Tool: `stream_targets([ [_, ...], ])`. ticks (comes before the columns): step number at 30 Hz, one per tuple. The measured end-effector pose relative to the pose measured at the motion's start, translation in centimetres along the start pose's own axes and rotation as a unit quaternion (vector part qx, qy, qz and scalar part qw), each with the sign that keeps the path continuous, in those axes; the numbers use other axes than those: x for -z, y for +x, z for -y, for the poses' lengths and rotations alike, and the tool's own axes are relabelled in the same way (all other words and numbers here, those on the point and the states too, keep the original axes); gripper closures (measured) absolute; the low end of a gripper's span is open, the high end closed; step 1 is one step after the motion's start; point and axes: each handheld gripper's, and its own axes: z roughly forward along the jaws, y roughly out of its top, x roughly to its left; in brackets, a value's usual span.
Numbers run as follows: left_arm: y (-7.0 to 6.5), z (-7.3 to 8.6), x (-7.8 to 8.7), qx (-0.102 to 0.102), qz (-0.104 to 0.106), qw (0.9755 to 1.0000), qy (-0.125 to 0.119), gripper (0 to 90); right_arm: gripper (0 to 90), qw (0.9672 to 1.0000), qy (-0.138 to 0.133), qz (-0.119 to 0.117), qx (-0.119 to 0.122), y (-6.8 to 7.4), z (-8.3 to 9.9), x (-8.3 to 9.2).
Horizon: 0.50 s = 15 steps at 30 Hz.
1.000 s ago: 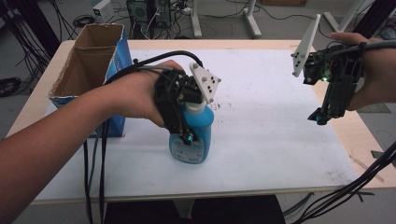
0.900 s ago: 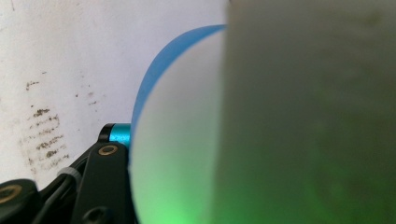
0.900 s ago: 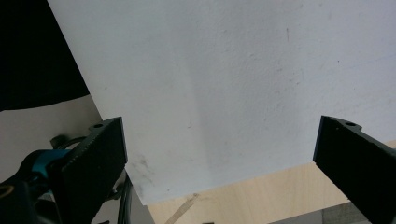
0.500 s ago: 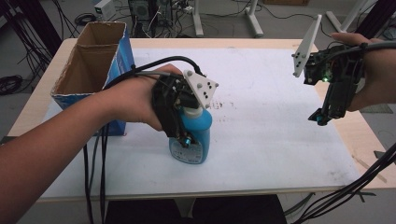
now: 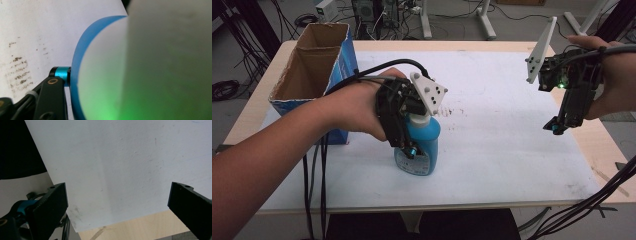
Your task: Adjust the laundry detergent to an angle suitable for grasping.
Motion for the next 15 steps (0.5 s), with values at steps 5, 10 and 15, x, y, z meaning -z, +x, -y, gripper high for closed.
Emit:
stream_targets([
  [5, -0.3, 0.0, 0.3, 0.006, -0.010, 0.9999, 0.009, 33.6, 1.8, 1.0000, -0.001, 0.001, 0.005, -0.2, -0.1, 0.0],
  [10, -0.2, 0.1, 0.8, 0.020, -0.011, 0.9996, 0.015, 27.0, 1.8, 1.0000, -0.002, -0.001, 0.007, -0.2, -0.4, -0.1],
  [15, -0.5, 0.3, 1.5, 0.024, -0.005, 0.9994, 0.023, 23.2, 1.8, 1.0000, -0.005, 0.000, 0.008, -0.3, -0.6, 0.1],
])
